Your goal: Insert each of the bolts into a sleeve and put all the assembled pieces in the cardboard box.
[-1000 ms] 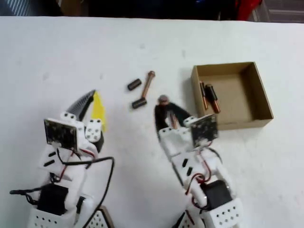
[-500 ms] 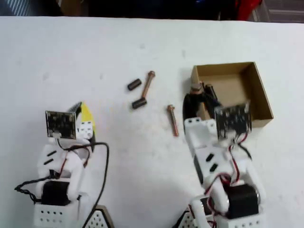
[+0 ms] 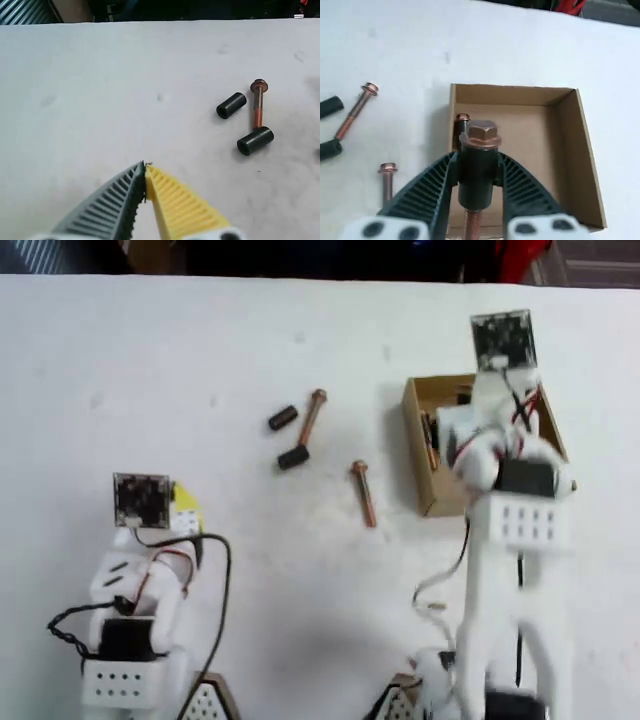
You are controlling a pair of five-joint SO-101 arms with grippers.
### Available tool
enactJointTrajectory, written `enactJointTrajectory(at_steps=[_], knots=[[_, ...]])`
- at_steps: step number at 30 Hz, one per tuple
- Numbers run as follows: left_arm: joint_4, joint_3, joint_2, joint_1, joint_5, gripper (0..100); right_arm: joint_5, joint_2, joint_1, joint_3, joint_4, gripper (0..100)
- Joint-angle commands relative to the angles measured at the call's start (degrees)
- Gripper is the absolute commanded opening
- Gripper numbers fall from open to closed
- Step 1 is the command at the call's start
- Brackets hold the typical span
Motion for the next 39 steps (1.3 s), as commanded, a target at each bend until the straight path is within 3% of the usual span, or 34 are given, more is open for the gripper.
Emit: enactJointTrajectory(at_steps=[1,11,14,21,24,30,39], knots=[[0.1,-0.4,-0.7,-2.5,-0.7,2,1.8,11.5,3.1,-10.5,-0.2,1.7],[3.0,0.5,-0.7,-3.5,-0.7,2,3.3,41.3,6.3,-31.2,0.3,1.8],[2.9,1.3,-0.7,-3.5,-0.7,2,6.9,48.2,6.1,-36.0,2.6,1.7],[2.9,1.4,-0.7,-3.5,-0.7,2,7.3,61.8,6.5,-49.9,9.5,2.2],[3.0,1.5,-0.7,-3.5,-0.7,2,9.3,66.5,6.5,-56.8,14.3,4.4],[3.1,1.5,-0.7,-3.5,-0.7,2,11.6,72.4,6.4,-68.2,22.2,19.0],[3.2,1.5,-0.7,-3.5,-0.7,2,11.2,72.6,3.3,-89.4,38.1,18.3]])
